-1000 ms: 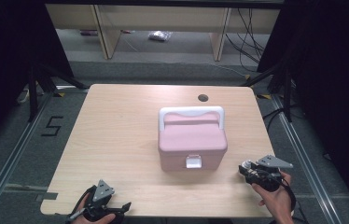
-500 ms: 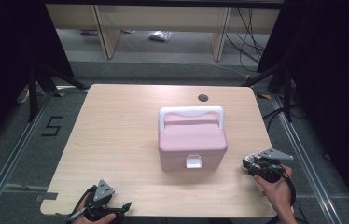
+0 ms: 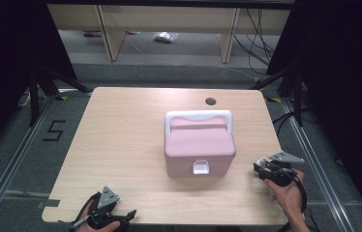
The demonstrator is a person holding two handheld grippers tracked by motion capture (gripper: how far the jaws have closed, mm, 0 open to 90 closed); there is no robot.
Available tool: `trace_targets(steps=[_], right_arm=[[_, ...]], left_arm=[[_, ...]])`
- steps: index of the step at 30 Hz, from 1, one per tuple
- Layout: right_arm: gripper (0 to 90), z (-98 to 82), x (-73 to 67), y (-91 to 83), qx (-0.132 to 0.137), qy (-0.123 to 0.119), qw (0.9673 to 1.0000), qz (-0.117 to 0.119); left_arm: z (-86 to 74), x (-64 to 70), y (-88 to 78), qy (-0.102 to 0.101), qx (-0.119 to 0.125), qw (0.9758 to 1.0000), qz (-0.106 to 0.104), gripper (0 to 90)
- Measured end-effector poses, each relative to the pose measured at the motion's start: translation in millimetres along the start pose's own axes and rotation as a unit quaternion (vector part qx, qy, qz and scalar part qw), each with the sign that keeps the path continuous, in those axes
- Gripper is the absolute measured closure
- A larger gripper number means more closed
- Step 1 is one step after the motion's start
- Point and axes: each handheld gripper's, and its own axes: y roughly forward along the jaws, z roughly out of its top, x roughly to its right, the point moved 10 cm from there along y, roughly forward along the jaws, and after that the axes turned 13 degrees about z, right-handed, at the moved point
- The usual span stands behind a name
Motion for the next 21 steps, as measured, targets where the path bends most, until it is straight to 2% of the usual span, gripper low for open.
trace_targets(steps=[3,4,6,7,9,11,12,13,14,17,18,19,20,21], right_arm=[[60.4,0.7,2.0,-0.4,-0.001,-0.003,1.0000,-0.007],[60.3,1.1,0.6,1.6,0.000,-0.006,1.0000,0.005],[60.1,0.1,0.4,1.0,-0.002,0.005,1.0000,0.002],[59.0,0.5,1.5,0.9,0.001,0.002,1.0000,0.001],[47.6,1.6,0.3,-1.1,0.005,0.012,0.9999,0.000],[42.3,4.3,0.4,-5.5,0.012,0.011,0.9998,-0.013],[40.4,6.5,-3.6,-7.5,0.023,0.020,0.9995,-0.006],[38.8,8.0,-3.1,-9.4,0.028,0.015,0.9994,-0.014],[37.3,10.0,-7.2,-12.6,0.037,0.022,0.9990,-0.009],[36.1,13.0,-17.8,-20.6,0.051,0.034,0.9981,-0.008],[35.6,15.5,-19.1,-23.8,0.058,0.017,0.9982,-0.005],[35.6,16.9,-22.0,-27.0,0.063,0.013,0.9979,-0.009],[35.6,19.4,-27.6,-31.1,0.071,0.012,0.9974,-0.007],[35.6,21.1,-33.3,-34.6,0.079,0.021,0.9966,-0.009]], left_arm=[[-0.7,-0.7,1.1,-0.003,-0.001,1.0000,0.002,15.7],[-0.9,-1.2,1.0,-0.001,-0.002,1.0000,0.001,15.7],[-0.8,-1.3,-0.4,0.001,-0.003,1.0000,-0.001,15.7],[-0.9,-1.6,-0.6,0.003,-0.005,1.0000,-0.001,15.7],[0.2,-0.9,0.8,-0.003,0.001,1.0000,0.001,15.7],[0.0,-3.0,0.1,-0.003,-0.003,1.0000,0.001,15.7],[0.7,-4.2,-0.4,-0.001,-0.002,1.0000,0.006,15.7],[3.7,-3.3,-0.4,-0.010,0.007,0.9999,0.008,15.6],[4.3,-2.6,-1.9,-0.007,0.007,0.9999,0.003,15.7],[8.8,-1.2,-1.8,-0.017,0.020,0.9997,0.000,15.6],[10.2,-0.5,-1.5,-0.021,0.024,0.9995,-0.003,15.6],[11.3,-0.4,-1.8,-0.018,0.025,0.9995,-0.005,15.4],[12.2,-0.2,-2.1,-0.019,0.024,0.9995,-0.005,15.3],[13.8,0.8,-2.5,-0.022,0.028,0.9993,-0.010,15.3]])
